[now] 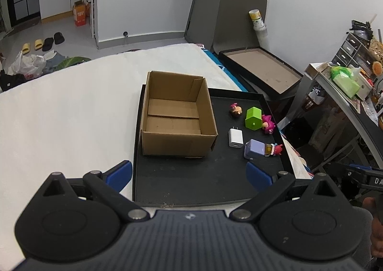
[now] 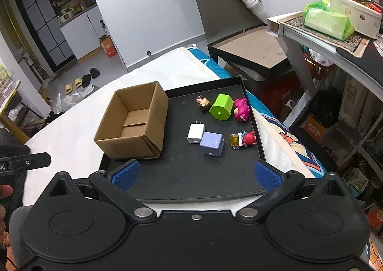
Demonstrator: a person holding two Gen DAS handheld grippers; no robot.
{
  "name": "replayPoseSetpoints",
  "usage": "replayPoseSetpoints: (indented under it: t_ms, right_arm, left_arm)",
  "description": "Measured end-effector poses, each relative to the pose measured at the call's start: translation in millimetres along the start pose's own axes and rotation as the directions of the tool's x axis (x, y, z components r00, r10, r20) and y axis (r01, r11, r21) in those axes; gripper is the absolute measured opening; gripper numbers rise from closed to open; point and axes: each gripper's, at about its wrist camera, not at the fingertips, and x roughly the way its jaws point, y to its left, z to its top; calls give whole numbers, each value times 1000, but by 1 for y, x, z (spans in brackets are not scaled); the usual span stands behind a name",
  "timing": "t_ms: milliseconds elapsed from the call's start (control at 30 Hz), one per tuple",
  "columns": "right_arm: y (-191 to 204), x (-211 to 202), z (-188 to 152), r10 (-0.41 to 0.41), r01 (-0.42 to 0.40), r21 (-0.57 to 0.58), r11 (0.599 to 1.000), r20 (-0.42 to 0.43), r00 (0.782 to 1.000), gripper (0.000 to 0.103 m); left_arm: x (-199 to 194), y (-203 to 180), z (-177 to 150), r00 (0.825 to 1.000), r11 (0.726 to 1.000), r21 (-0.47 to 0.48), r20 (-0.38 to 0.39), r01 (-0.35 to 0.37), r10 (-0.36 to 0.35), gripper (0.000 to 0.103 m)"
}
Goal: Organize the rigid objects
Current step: 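Grasp the cardboard box wall with the left gripper while the right gripper approaches the lavender cube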
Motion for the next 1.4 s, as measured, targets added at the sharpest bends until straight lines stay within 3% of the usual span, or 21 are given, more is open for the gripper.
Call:
replayPoseSetpoints:
  t_ms: [300, 800, 967, 1033, 1200, 1400]
  right_arm:
    - [-11, 26, 8, -8, 9, 24, 1000, -28, 1000, 103]
    - [-31, 62, 26, -24, 28, 75, 997, -55, 998, 103]
    - [-35, 74, 34, -49, 56, 96, 994, -70, 996, 103]
    - [-38, 79, 37, -44, 52, 114, 992, -76, 996, 103]
    - [-41, 88, 45, -61, 73, 138, 988, -90, 994, 103]
    - [-42, 106, 49, -47, 67, 155, 986, -129, 991, 101]
  left_arm:
    - [33, 9, 12, 999, 999, -34, -50, -6, 4, 100]
    - [78, 39, 38, 997, 985, -157, -50, -66, 59, 97]
    - [98, 54, 48, 995, 975, -208, -76, -81, 67, 89]
    - [108, 61, 50, 993, 971, -223, -101, -84, 63, 81]
    - [128, 80, 53, 988, 949, -301, -146, -99, 56, 77]
    - [150, 87, 57, 982, 946, -302, -177, -119, 67, 76]
